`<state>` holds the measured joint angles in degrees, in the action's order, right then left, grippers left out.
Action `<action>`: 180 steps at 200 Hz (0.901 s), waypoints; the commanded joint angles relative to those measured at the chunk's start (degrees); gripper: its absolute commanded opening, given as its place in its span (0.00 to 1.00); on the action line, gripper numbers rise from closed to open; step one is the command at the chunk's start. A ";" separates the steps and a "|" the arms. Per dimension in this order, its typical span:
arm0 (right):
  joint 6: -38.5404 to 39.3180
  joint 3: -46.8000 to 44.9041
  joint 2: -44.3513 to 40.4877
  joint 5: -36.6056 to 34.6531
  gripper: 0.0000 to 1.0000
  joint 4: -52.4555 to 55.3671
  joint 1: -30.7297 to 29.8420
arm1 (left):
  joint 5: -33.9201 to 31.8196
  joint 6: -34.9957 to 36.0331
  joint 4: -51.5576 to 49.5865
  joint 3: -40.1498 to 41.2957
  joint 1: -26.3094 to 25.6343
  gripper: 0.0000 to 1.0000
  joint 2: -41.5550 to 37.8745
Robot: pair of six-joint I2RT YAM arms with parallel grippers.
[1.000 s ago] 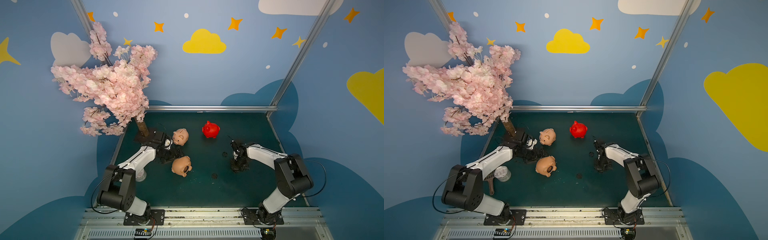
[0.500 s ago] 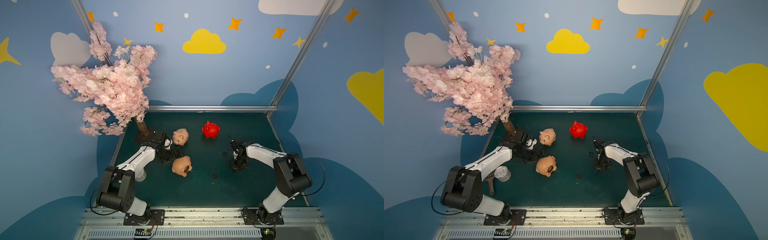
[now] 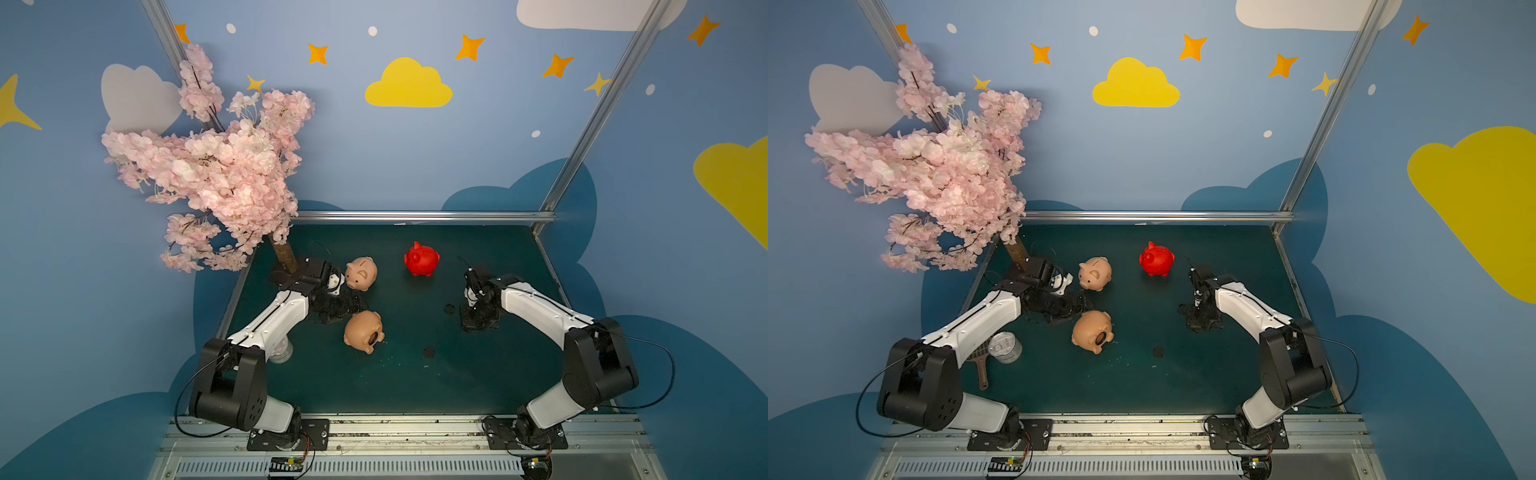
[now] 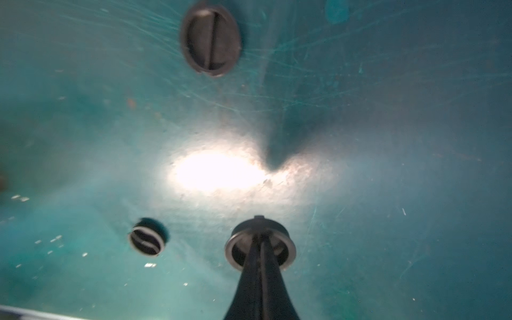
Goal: Close piggy banks
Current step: Pick up the knob at the center of the board.
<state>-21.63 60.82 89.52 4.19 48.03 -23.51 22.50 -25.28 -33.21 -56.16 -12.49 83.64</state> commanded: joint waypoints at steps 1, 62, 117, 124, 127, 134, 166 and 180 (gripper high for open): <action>1.19 0.99 -3.33 3.24 0.00 0.91 -0.94 | 0.53 1.15 -3.06 -2.64 0.10 0.99 -2.25; 4.05 -3.20 -14.35 8.97 0.00 -9.27 -5.16 | -3.65 8.87 -11.74 -7.99 -1.81 0.99 -7.47; 5.17 -10.08 -23.92 13.03 0.00 -22.03 -9.59 | -5.66 21.09 -15.59 -10.49 -10.53 0.99 -4.65; 5.28 -11.09 -24.97 13.00 0.00 -23.79 -10.34 | -5.21 21.54 -16.48 -11.40 -10.54 0.99 -3.89; 5.24 -11.53 -25.42 13.04 0.00 -24.54 -10.60 | -4.90 21.72 -16.86 -11.73 -10.54 0.99 -3.59; 4.87 -12.82 -26.52 13.25 0.00 -26.63 -11.24 | -4.21 22.37 -17.77 -12.41 -10.56 0.99 -2.83; 4.05 -17.66 -30.49 13.01 0.00 -34.38 -14.22 | -4.50 24.12 -22.04 -14.55 -10.34 0.99 0.37; 3.73 -19.34 -31.62 12.26 0.00 -36.46 -15.06 | -5.29 24.66 -22.63 -14.33 -10.19 0.99 1.33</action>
<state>-17.58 43.86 59.99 16.75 19.20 -37.08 18.04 -3.53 -51.40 -69.54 -23.14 83.61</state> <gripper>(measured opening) 0.049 0.994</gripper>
